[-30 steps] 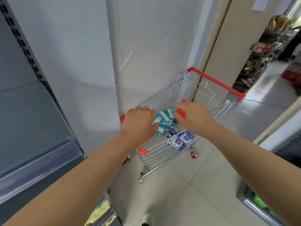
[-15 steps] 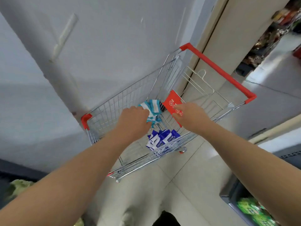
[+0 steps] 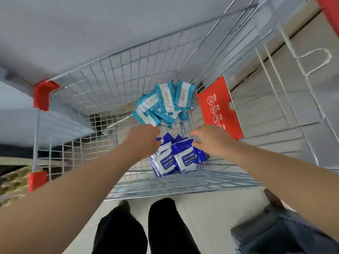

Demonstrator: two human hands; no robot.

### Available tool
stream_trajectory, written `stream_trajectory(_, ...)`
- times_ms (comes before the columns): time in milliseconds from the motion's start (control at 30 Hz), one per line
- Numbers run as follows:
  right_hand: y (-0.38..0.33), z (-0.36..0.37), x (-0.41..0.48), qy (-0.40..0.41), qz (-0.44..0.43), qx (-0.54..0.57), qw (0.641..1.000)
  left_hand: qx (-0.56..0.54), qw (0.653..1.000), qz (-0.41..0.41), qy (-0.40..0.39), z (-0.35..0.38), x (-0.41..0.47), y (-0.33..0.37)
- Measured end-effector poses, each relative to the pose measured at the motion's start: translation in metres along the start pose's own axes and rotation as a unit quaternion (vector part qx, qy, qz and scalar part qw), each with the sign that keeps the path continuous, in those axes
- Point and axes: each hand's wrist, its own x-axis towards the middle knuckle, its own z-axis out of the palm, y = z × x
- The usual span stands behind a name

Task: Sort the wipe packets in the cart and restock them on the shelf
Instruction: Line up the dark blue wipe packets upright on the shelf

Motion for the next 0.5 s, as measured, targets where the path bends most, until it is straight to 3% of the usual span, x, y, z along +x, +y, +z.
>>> stream_trajectory(267, 0.045, 0.101, 0.086, -0.098, -0.073, -0.034, 0.992, -0.107, 0.987, -0.053, -0.109, 0.120, 0.071, -0.002)
stream_trajectory(500, 0.065, 0.162, 0.114, -0.104, -0.098, -0.066, 0.988, -0.142, 0.982, -0.051, -0.119, 0.170, 0.099, 0.004)
